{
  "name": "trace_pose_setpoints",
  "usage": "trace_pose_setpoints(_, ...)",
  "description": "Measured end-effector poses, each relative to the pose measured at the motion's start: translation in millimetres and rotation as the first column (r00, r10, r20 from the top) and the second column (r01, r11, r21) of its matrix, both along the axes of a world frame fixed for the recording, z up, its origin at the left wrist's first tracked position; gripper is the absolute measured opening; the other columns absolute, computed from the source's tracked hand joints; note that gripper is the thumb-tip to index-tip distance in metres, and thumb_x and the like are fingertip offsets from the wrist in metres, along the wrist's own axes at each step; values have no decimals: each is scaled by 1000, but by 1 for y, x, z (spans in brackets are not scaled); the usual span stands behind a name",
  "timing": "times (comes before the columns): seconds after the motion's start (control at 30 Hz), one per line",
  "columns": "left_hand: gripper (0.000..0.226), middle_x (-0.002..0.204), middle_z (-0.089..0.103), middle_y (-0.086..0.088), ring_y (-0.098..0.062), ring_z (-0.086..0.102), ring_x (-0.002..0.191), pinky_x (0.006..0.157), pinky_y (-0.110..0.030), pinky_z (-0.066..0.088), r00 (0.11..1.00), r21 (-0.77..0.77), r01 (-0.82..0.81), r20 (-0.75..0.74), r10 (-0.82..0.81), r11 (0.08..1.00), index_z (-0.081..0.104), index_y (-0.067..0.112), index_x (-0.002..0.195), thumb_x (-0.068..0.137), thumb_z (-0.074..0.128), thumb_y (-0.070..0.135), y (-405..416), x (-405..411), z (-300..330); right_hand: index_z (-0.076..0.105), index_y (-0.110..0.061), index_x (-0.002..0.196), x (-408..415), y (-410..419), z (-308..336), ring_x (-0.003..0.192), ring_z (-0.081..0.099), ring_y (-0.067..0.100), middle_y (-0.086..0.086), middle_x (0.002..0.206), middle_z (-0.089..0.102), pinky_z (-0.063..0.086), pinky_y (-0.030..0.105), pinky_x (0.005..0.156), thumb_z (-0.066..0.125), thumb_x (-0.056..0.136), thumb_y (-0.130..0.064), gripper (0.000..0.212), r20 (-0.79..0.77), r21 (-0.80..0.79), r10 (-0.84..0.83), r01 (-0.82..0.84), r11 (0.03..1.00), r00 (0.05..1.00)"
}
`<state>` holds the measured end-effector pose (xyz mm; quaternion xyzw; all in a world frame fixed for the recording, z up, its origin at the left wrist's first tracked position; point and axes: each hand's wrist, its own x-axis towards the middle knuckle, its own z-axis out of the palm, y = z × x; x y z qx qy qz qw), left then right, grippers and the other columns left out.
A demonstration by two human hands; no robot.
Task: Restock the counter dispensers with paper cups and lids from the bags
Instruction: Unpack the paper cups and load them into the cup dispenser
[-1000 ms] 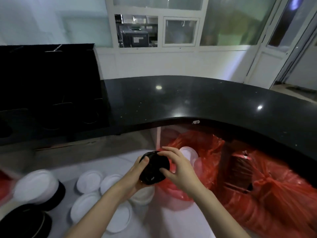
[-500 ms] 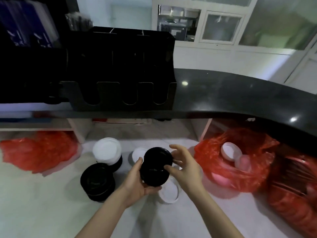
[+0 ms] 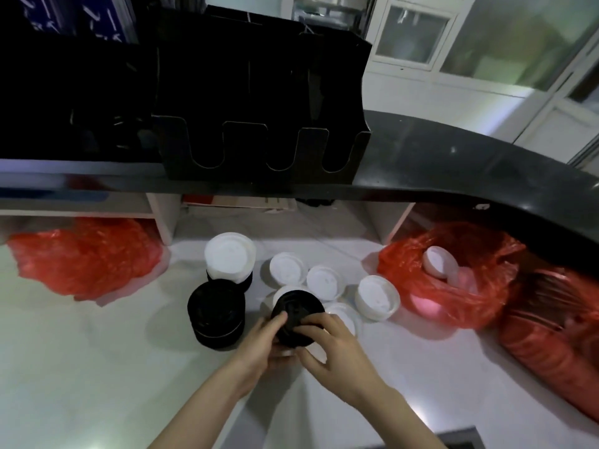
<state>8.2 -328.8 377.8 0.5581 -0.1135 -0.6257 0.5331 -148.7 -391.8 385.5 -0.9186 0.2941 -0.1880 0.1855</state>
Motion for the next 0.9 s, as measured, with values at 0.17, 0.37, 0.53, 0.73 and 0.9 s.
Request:
trace_pose_setpoints(0.17, 23, 106, 64, -17, -23, 69, 70, 53, -32, 50, 991, 38, 4, 137, -9, 999, 50, 12, 118, 98, 55, 22, 36, 6, -21, 63, -24, 100, 2, 34, -33, 95, 55, 14, -12, 106, 55, 51, 28, 71, 66, 72, -13, 30, -3, 21, 16, -16, 1000, 1000)
trace_pose_setpoints(0.37, 26, 96, 67, 4, -9, 64, 75, 72, -35, 55, 681, 22, 172, 720, -135, 985, 64, 34, 111, 85, 66, 41, 61, 15, -53, 55, -23, 94, -5, 53, -52, 88, 57, 19, -7, 101, 55, 50, 29, 60, 63, 68, -4, 33, -34, -17, 17, -18, 1000, 999)
trace_pose_setpoints(0.53, 63, 119, 48, 25, 4, 55, 103, 83, -19, 50, 501, -132, 214, 865, 7, 968, 48, 43, 130, 76, 74, 26, 74, 7, -58, 64, -20, 87, -3, 37, -52, 88, 58, 16, -9, 101, 57, 50, 27, 57, 64, 63, -2, 30, -122, -13, -74, 73, 997, 990)
trace_pose_setpoints(0.73, 69, 140, 40, 19, -3, 38, 130, 109, -18, 30, 407, -58, 389, 906, -115, 919, 40, 32, 144, 79, 59, 45, 59, -15, -60, 70, -20, 101, -15, 14, -44, 92, 62, 17, -7, 103, 66, 52, 28, 79, 67, 59, 3, 47, -144, -4, -67, 67, 998, 987)
trace_pose_setpoints(0.9, 53, 116, 51, 9, -10, 52, 109, 91, -14, 36, 299, -169, 204, 949, 103, 964, 59, 24, 123, 76, 54, 50, 39, -29, -43, 68, -23, 106, -43, -6, -23, 104, 54, 6, -12, 111, 63, 34, 5, 89, 69, 75, -8, 34, -45, 70, -140, 143, 987, 989)
